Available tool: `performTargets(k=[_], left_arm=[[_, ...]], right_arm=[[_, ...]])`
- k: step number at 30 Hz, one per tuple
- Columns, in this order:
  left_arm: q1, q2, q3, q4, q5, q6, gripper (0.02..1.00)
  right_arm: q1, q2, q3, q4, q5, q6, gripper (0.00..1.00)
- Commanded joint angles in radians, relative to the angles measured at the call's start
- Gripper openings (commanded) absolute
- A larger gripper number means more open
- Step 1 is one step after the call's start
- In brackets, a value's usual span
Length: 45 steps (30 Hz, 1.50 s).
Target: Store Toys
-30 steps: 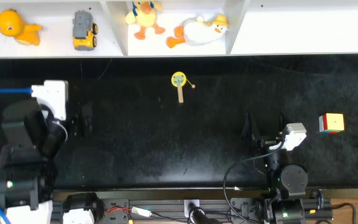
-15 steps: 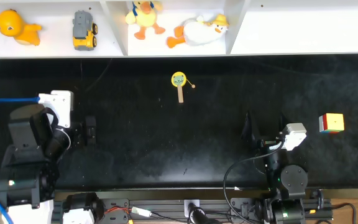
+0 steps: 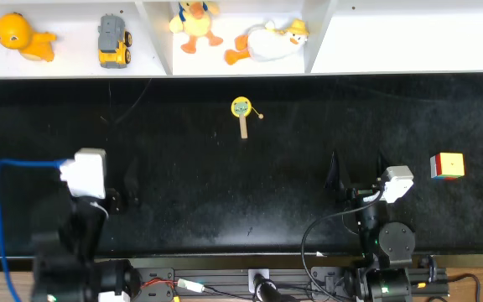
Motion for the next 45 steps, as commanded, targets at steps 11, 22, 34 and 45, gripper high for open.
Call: performTargets(k=[11,22,34,45], left_arm=[[0.002,-0.298,-0.407,0.373,-0.051,-0.173,0.998],[0.003,-0.298,-0.441,0.449,-0.055,-0.191,0.998],[0.003,-0.298,-0.441,0.449,-0.054,-0.191,0.996],[0.003,-0.298,-0.441,0.449,-0.054,-0.191,0.998]], right_arm=[[0.005,-0.006,-0.013,0.004,0.011,-0.004,0.996],[0.005,-0.006,-0.013,0.004,0.011,-0.004,0.996],[0.005,-0.006,-0.013,0.004,0.011,-0.003,0.996],[0.005,-0.006,-0.013,0.004,0.011,-0.003,0.993]])
